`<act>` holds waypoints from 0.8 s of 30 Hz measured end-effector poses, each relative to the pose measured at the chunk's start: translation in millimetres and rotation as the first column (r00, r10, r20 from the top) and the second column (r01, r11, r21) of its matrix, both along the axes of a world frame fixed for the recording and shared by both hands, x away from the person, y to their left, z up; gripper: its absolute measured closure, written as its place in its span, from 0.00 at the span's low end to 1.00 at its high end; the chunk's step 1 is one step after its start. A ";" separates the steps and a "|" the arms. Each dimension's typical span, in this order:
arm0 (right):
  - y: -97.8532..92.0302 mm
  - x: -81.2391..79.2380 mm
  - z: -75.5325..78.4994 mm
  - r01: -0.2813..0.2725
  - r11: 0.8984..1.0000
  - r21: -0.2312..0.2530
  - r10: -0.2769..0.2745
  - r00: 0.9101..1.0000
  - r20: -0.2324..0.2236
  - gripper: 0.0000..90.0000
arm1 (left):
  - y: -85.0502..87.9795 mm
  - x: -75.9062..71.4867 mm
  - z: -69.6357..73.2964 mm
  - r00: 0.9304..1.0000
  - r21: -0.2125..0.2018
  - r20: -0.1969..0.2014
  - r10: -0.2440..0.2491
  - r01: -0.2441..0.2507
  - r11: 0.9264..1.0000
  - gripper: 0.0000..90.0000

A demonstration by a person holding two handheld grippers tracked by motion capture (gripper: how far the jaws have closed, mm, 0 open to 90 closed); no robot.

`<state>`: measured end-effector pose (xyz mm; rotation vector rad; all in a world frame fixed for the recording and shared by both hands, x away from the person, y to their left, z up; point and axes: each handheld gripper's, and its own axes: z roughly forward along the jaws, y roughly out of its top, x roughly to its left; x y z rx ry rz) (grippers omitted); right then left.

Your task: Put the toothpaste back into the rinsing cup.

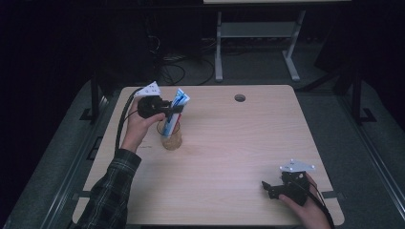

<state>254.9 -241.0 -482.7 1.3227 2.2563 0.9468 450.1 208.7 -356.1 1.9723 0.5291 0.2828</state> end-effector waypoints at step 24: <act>0.0 0.0 0.0 0.000 1.000 0.000 0.000 1.000 0.000 0.02 | 5.7 -3.5 -12.5 1.000 0.016 -0.029 0.004 -0.004 1.000 0.79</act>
